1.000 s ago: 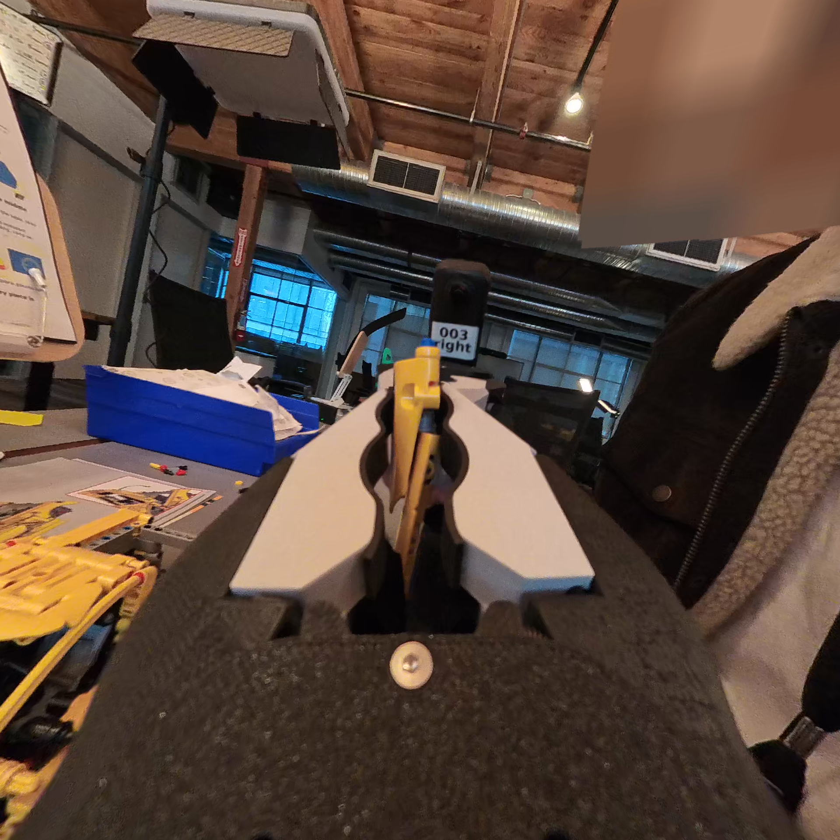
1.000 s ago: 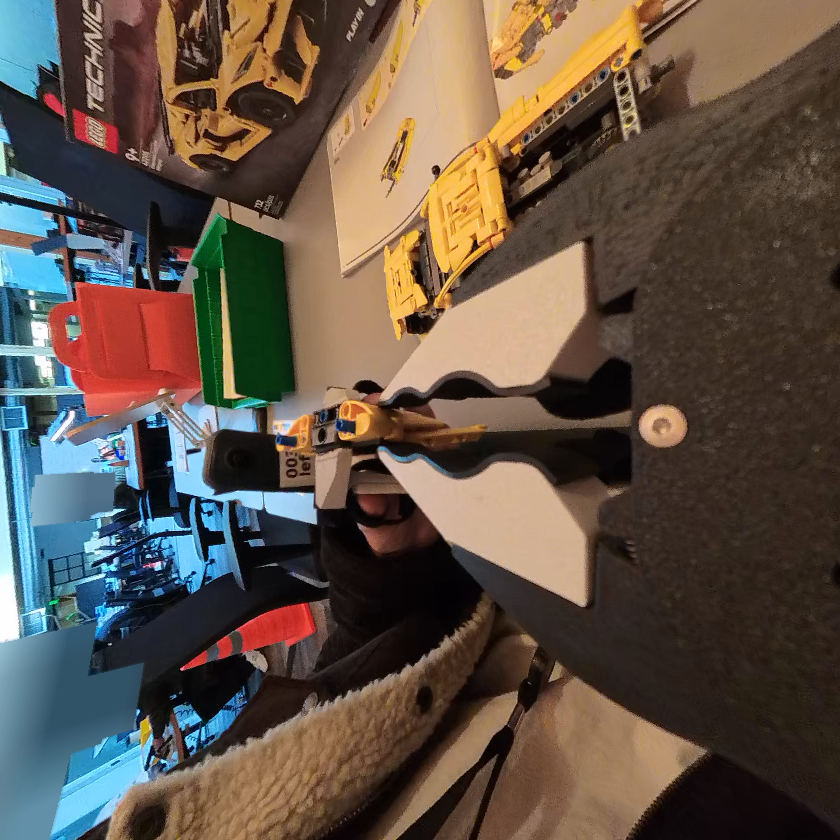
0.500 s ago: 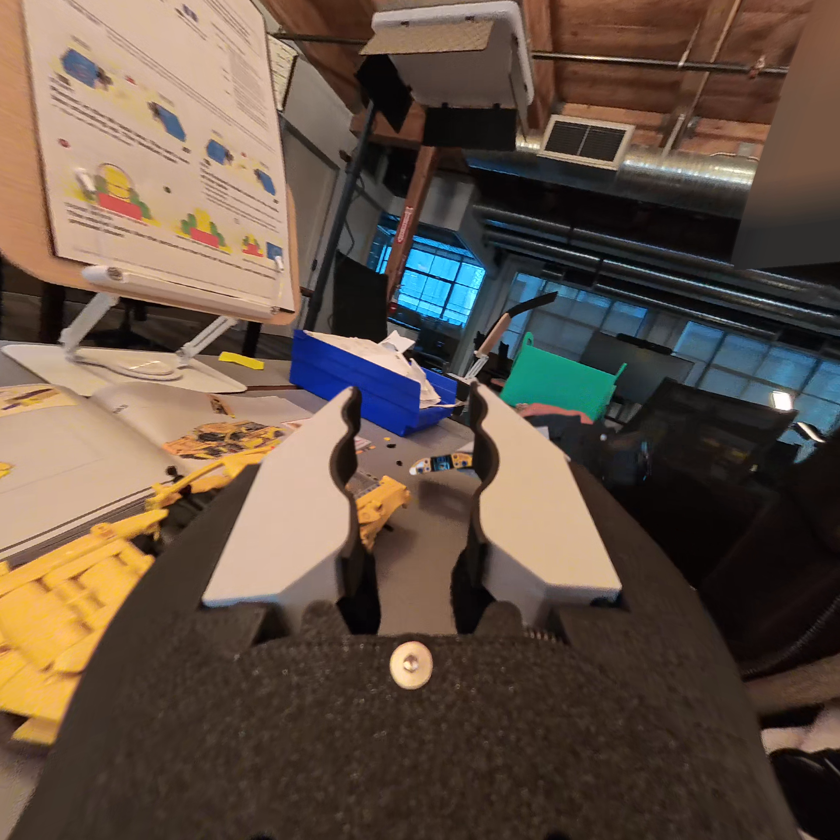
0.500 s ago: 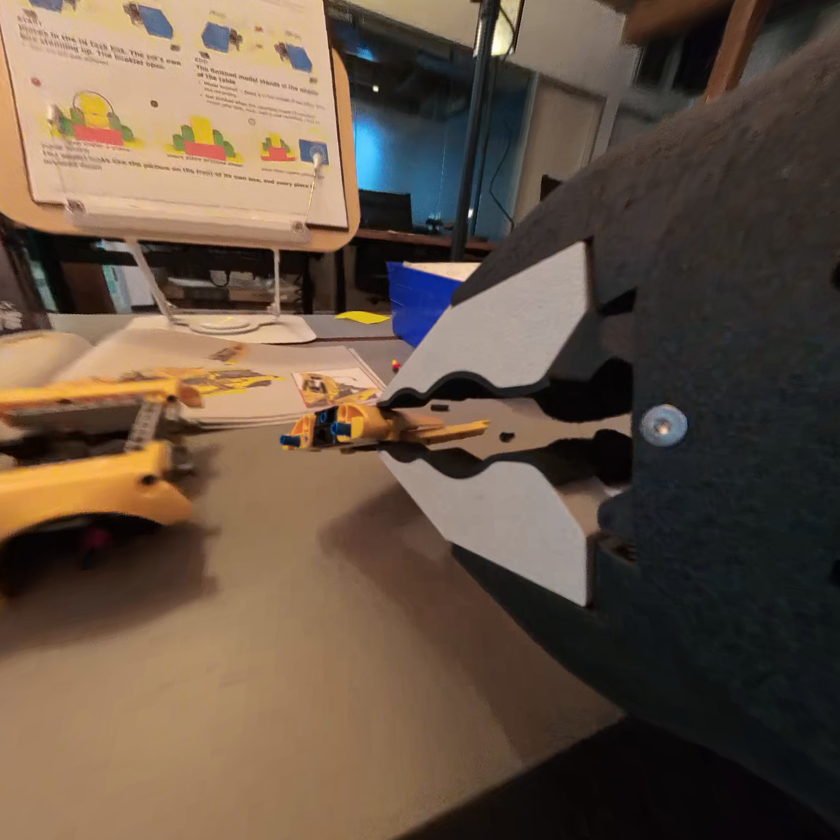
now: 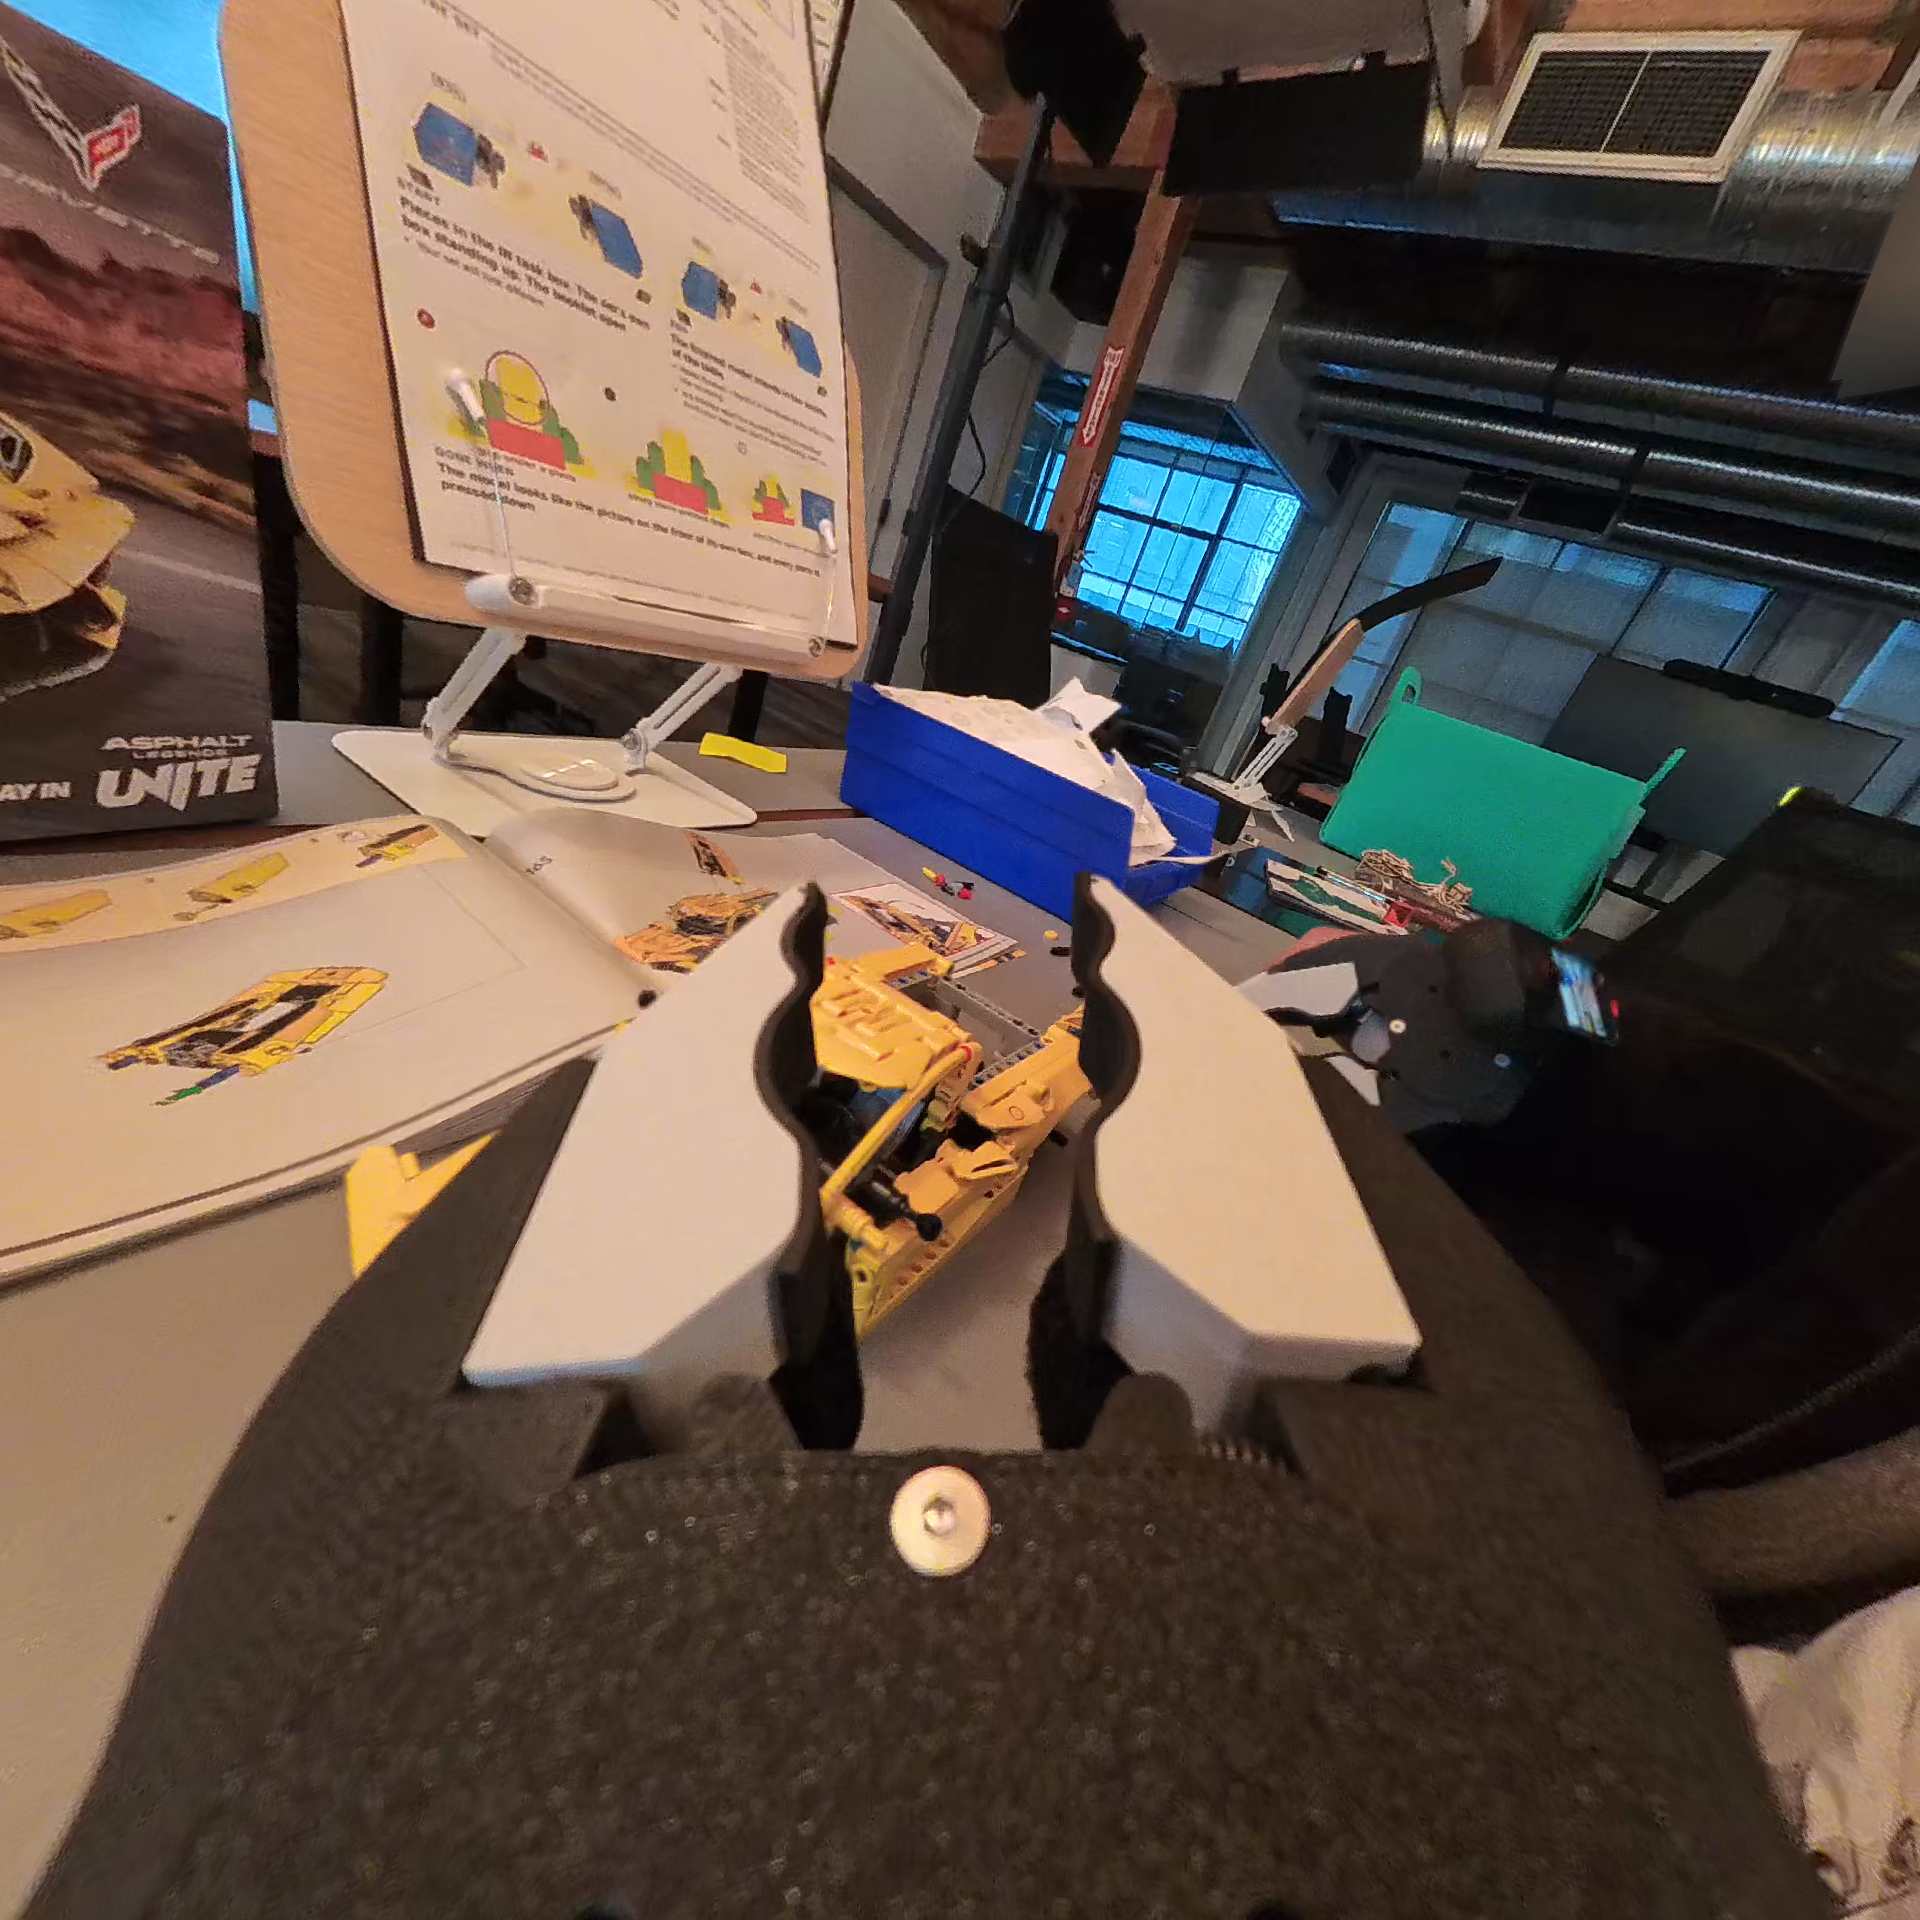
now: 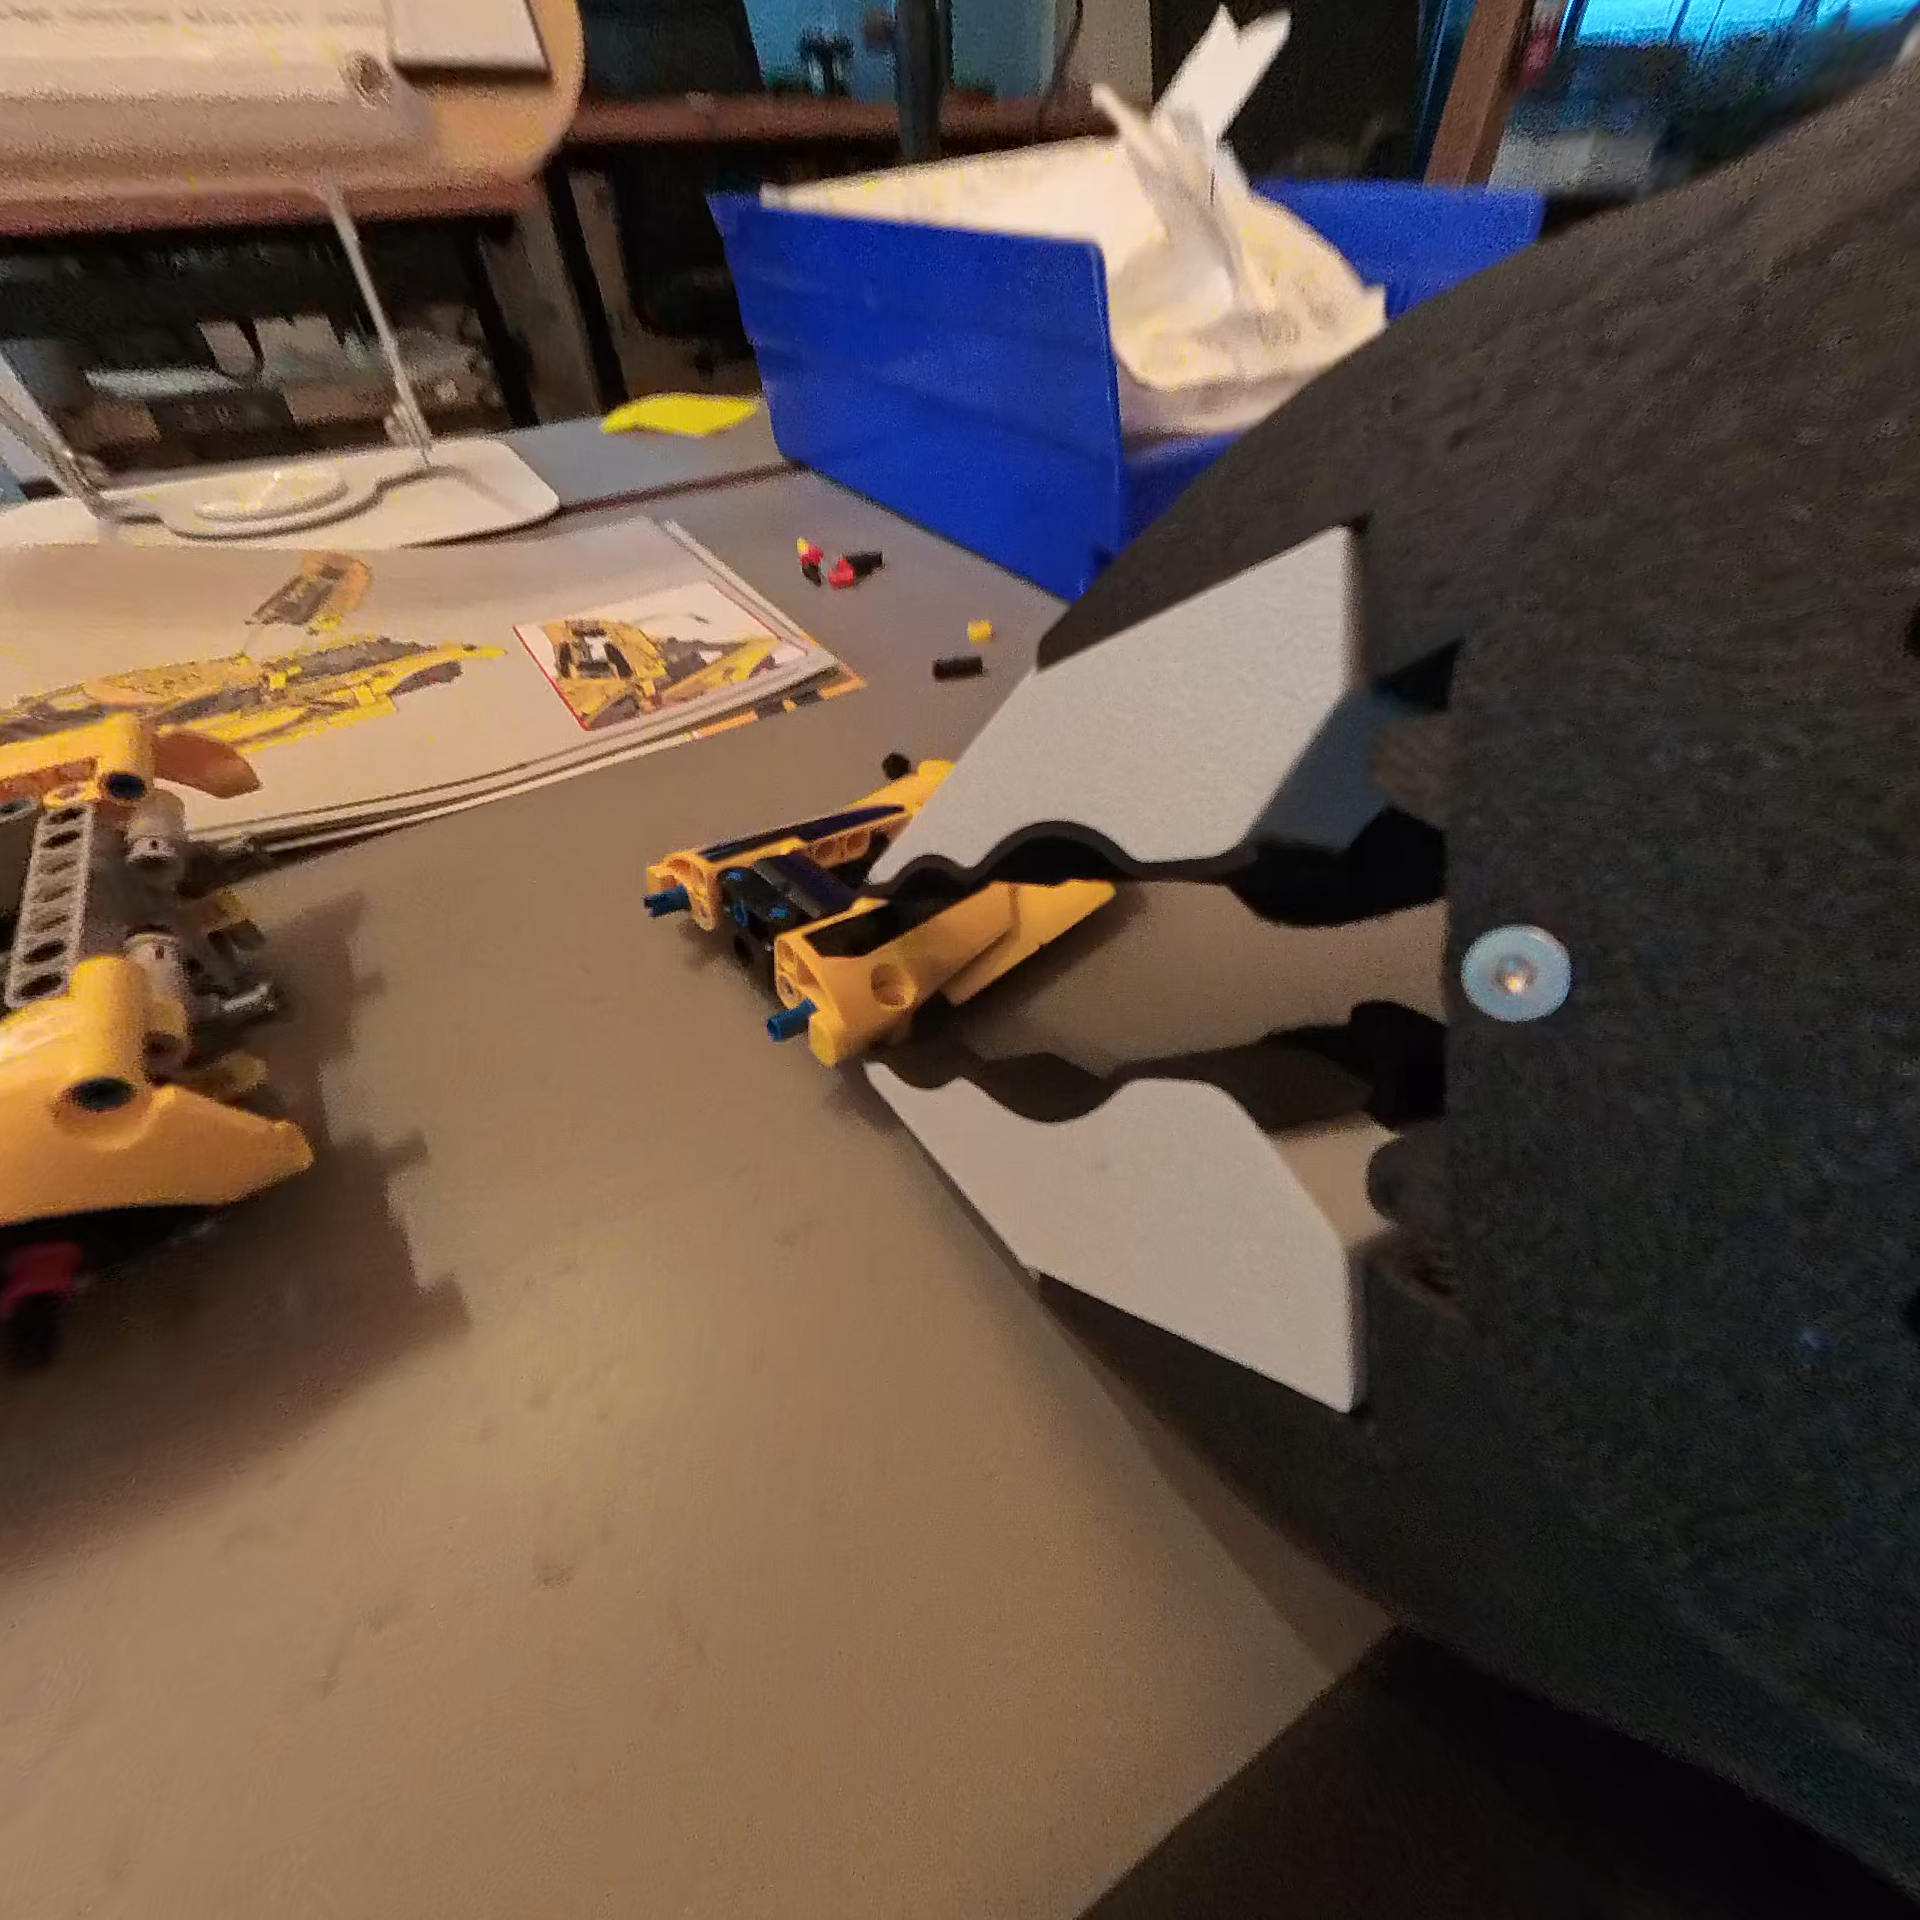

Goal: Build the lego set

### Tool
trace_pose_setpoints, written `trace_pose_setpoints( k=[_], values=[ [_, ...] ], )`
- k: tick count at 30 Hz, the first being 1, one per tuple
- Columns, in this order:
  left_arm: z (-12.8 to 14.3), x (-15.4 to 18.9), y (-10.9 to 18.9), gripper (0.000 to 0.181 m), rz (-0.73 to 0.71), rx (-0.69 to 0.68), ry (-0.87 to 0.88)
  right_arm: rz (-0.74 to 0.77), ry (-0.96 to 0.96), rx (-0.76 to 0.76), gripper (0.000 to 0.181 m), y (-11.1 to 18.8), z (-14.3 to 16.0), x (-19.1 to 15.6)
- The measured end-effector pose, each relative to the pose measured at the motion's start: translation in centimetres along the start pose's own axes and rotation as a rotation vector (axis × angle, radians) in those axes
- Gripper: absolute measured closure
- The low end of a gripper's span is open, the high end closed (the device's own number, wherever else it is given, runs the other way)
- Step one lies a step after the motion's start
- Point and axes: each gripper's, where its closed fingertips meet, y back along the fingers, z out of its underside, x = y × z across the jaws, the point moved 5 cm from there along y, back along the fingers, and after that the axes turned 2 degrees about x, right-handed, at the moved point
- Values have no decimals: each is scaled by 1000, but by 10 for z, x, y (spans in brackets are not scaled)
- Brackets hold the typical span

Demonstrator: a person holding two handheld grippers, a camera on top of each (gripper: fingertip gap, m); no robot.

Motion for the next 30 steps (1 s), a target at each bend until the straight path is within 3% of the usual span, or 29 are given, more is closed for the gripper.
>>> trace_pose_setpoints(
  k=[5, 9, 12, 14, 19, 23, 30],
  values=[
    [-16, -21, -1, 134, -50, -27, 6, -126, -319, 128, 149, 15, -9, 11],
    [-30, -44, -2, 134, -101, -84, -2, -165, -732, 377, 150, 32, -27, 60],
    [-36, -72, -7, 137, -181, -126, -27, -217, -1031, 557, 137, 20, -33, 96],
    [-40, -92, -15, 137, -219, -135, -51, -247, -1153, 580, 135, -1, -33, 111],
    [-43, -127, -33, 137, -239, -85, -44, -283, -1216, 622, 137, -42, -43, 121],
    [-31, -131, -33, 144, -191, -78, 93, -293, -1178, 623, 147, -39, -42, 111],
    [-23, -139, -31, 145, -262, -114, 51, -349, -1168, 660, 156, -34, -54, 108]
  ],
)
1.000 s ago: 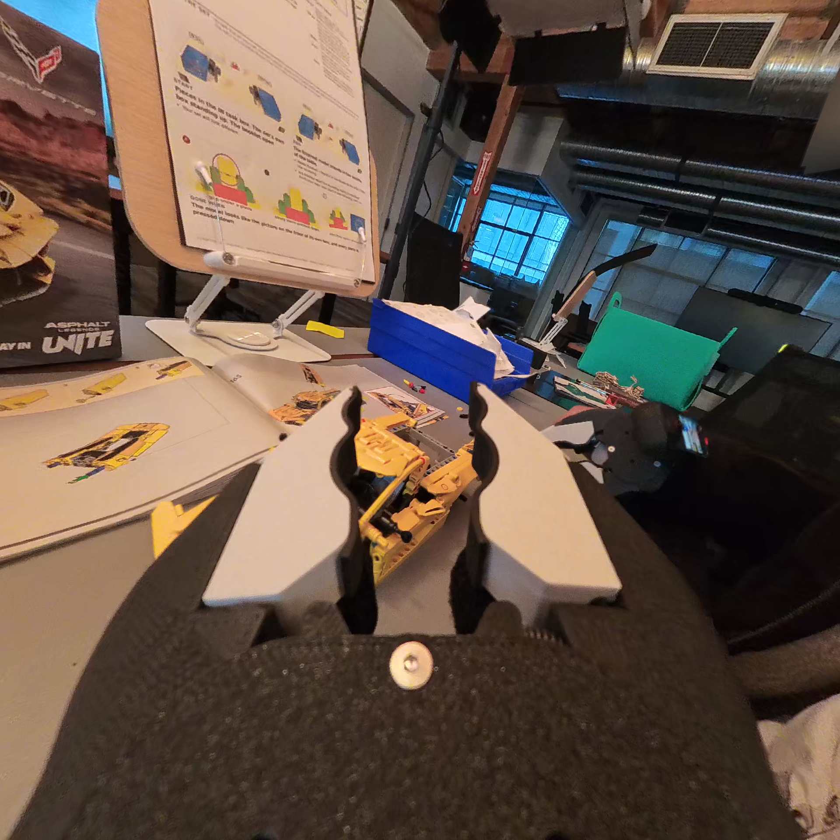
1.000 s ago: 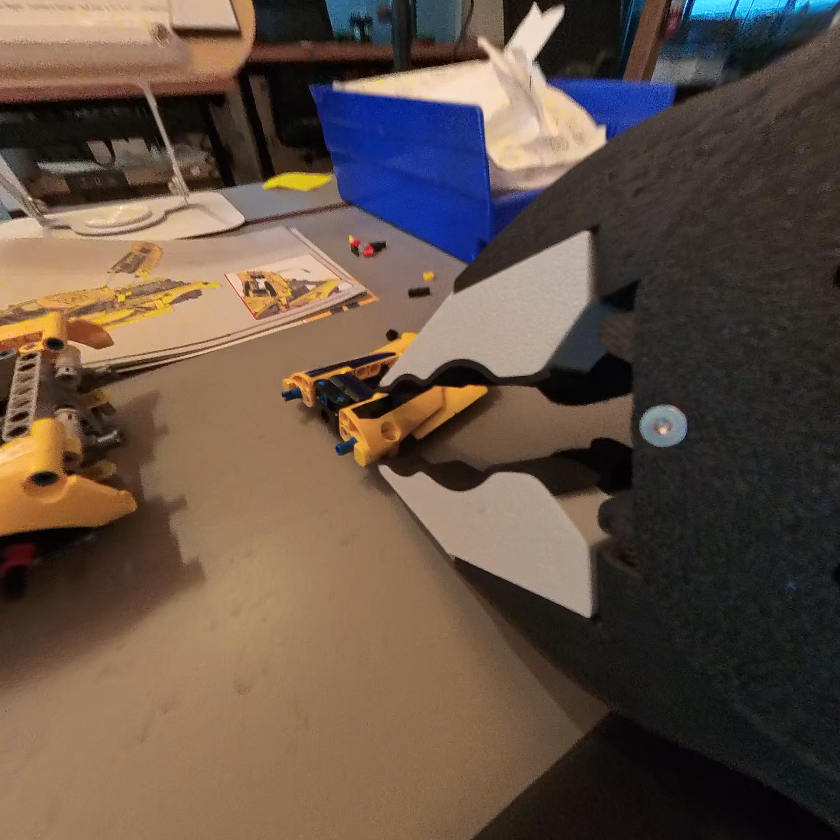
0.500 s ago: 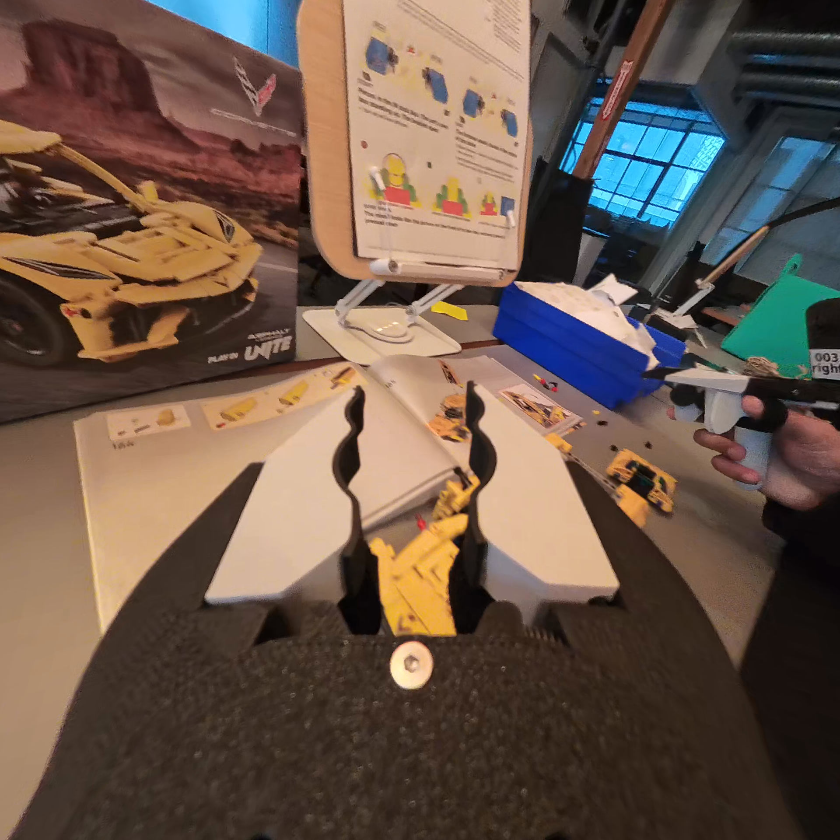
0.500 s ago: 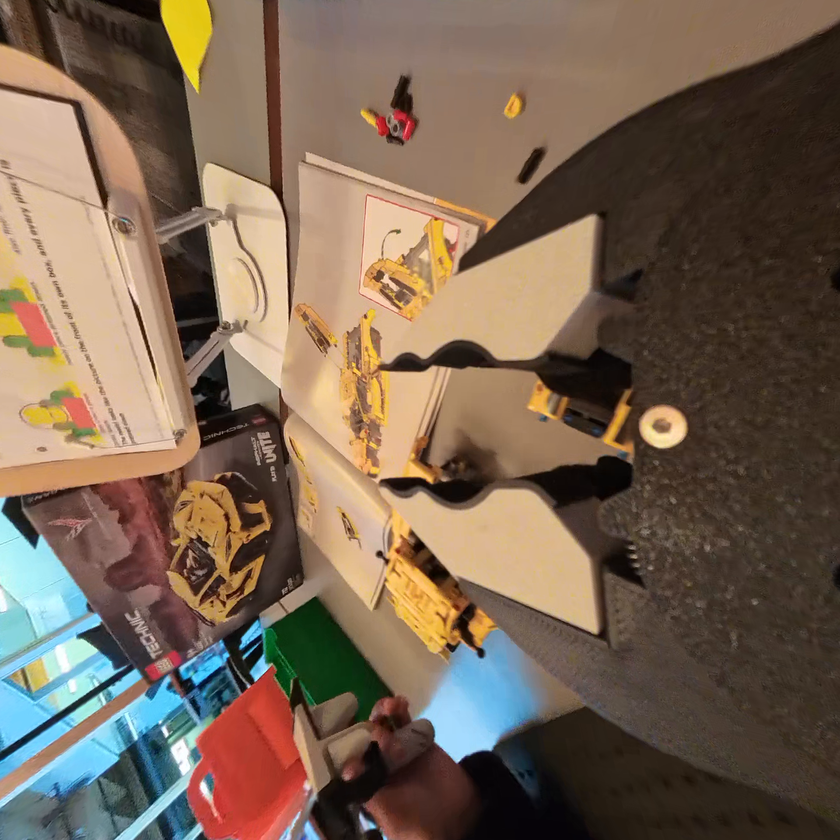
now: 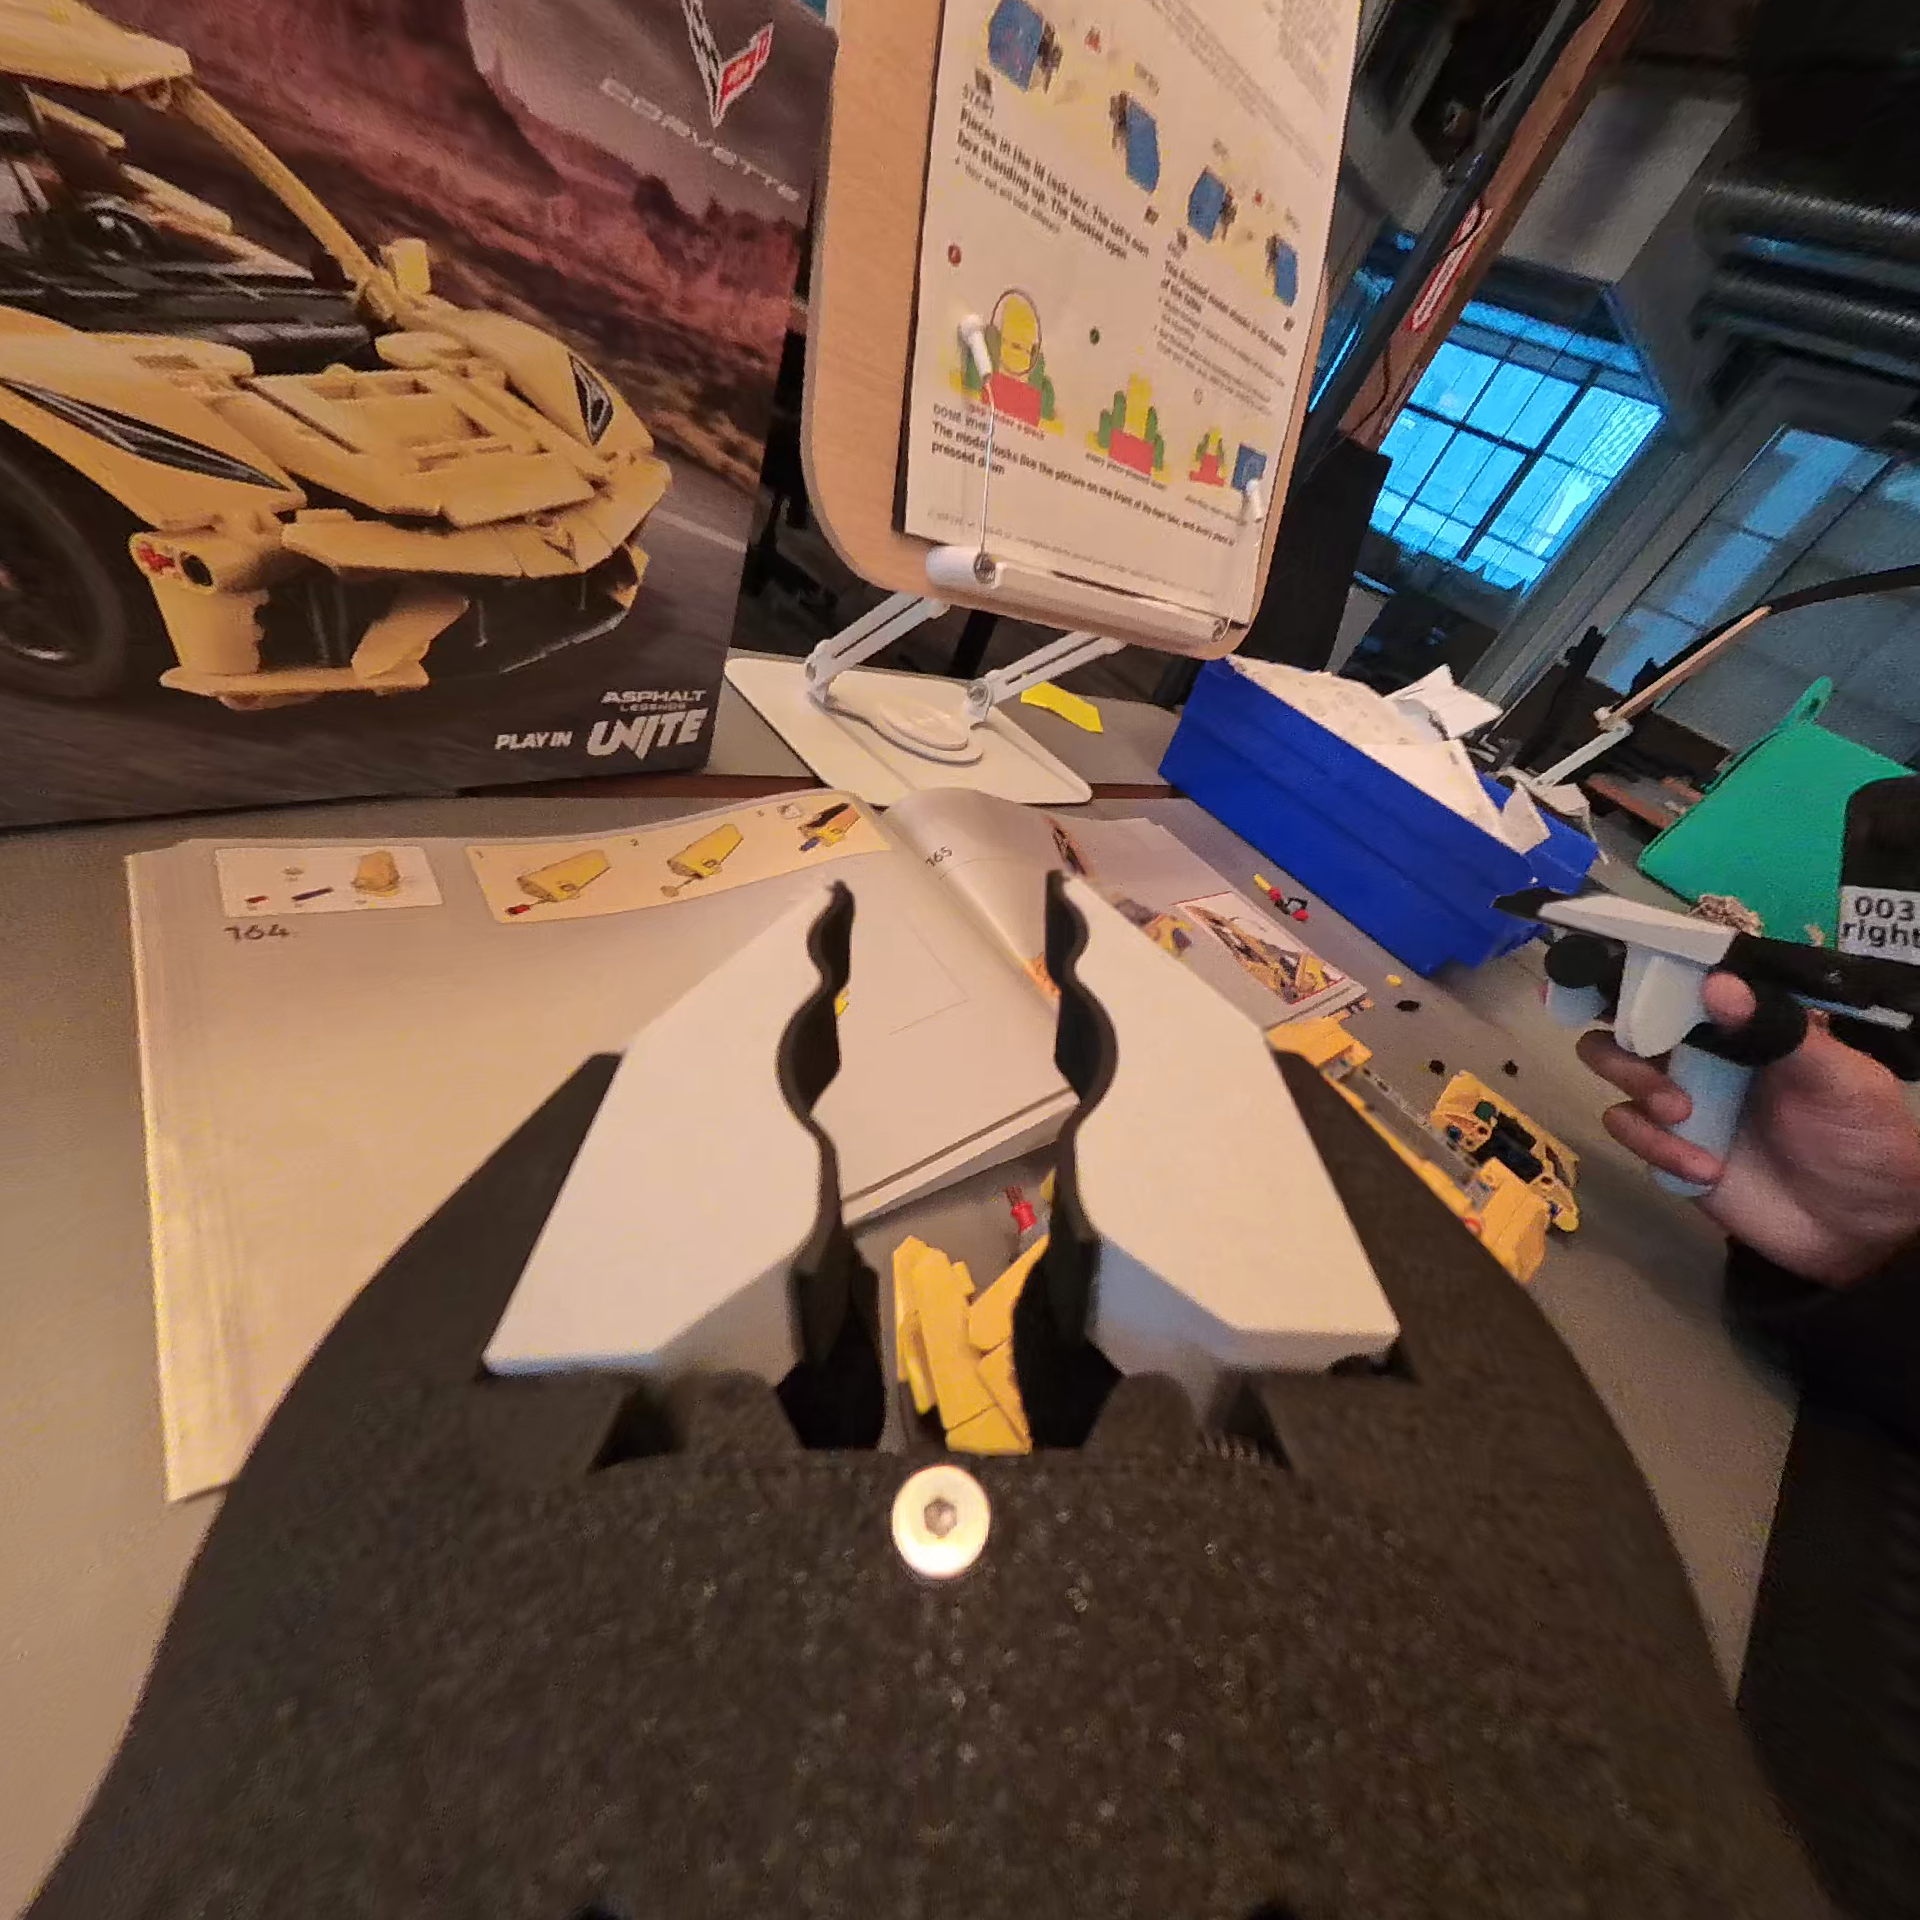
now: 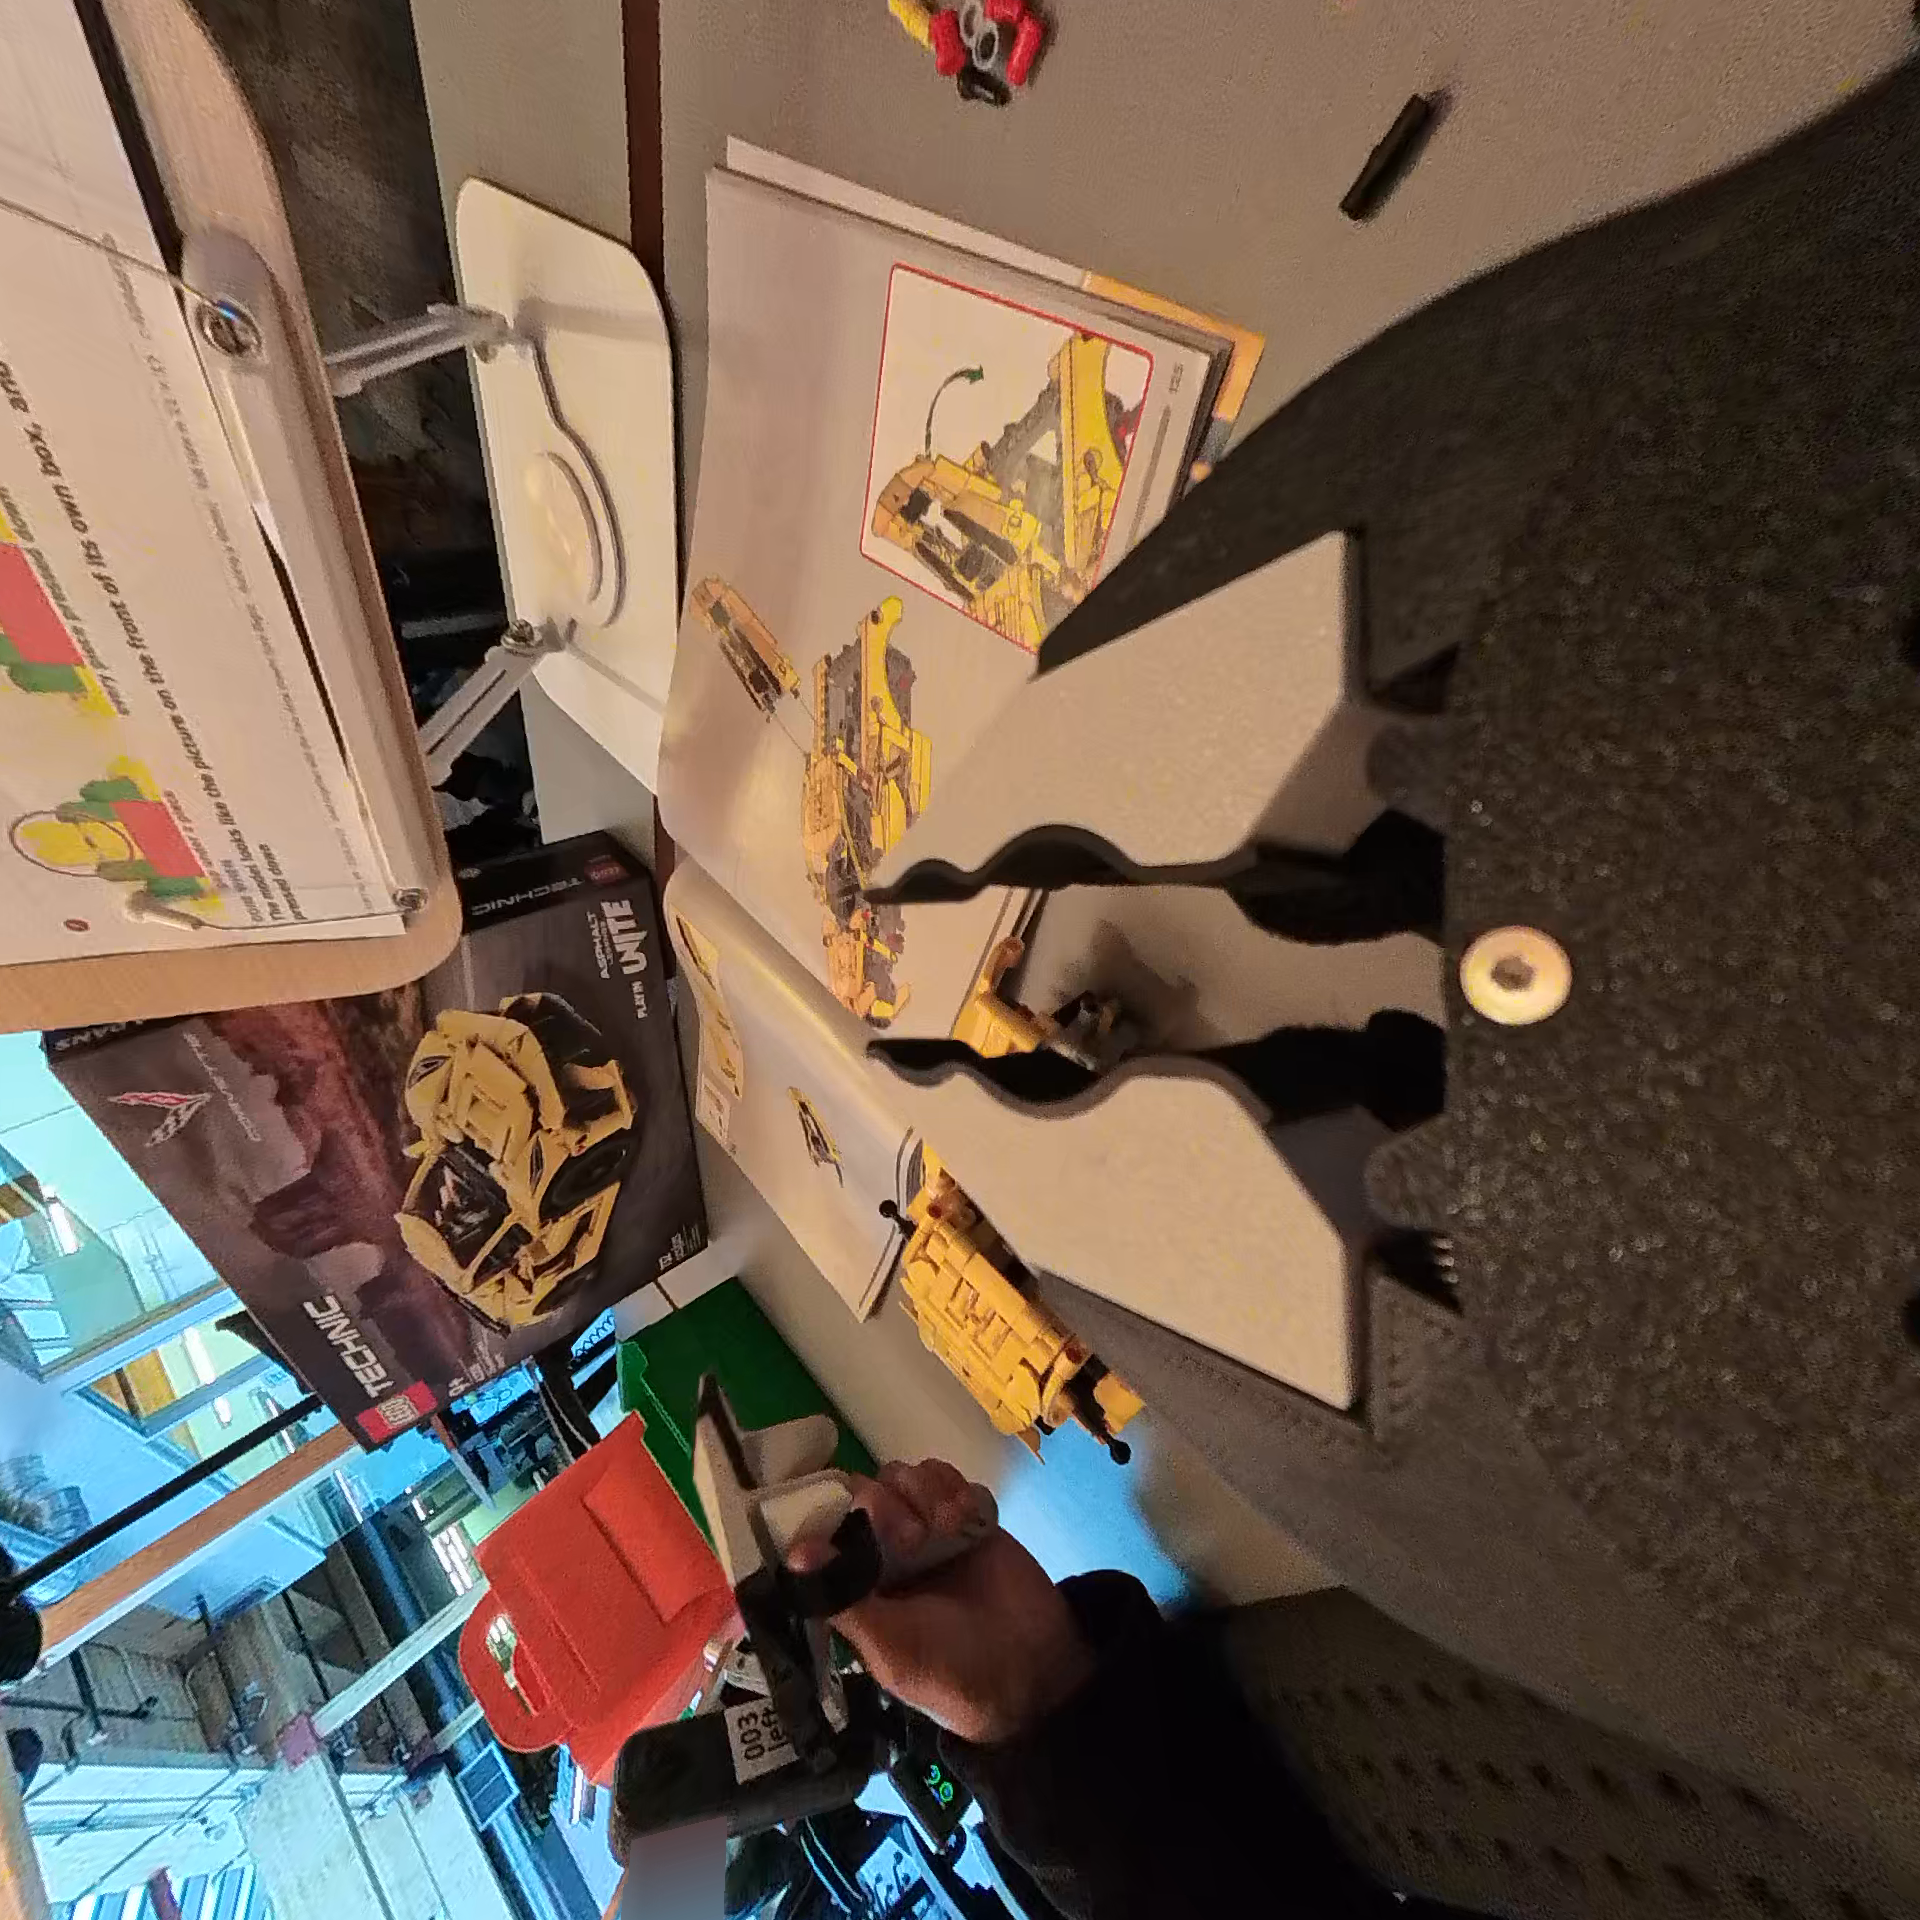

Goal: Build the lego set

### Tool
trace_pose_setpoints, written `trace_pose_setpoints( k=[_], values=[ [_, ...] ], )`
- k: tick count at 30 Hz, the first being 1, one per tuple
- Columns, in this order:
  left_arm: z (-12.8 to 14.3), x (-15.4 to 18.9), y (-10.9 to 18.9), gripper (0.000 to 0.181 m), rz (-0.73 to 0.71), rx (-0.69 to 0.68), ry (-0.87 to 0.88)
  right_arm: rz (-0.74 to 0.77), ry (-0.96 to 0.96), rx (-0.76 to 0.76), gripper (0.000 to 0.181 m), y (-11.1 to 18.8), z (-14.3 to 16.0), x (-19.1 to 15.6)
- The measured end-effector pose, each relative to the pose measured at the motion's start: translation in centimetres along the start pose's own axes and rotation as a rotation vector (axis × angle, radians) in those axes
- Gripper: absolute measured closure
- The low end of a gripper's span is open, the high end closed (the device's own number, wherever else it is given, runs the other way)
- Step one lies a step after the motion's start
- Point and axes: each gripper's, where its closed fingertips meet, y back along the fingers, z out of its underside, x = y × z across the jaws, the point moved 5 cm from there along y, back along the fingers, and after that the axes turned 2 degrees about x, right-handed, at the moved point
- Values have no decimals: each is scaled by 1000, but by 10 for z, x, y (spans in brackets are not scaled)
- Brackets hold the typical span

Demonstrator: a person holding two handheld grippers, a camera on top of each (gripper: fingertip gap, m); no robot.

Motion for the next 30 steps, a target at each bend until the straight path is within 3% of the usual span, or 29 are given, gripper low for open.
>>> trace_pose_setpoints(
  k=[5, 11, 14, 30],
  values=[
    [9, -9, 0, 145, -91, -98, -76, 11, 3, -36, 157, 0, 5, -3],
    [22, -9, -5, 147, -123, -194, -116, 289, 201, -141, 160, 9, 7, 21],
    [27, -8, -9, 148, -110, -216, -106, 353, 246, -181, 158, 10, 11, 27],
    [33, 0, -20, 148, -10, -230, -101, 296, 117, -191, 158, 6, 19, 36]
  ],
)
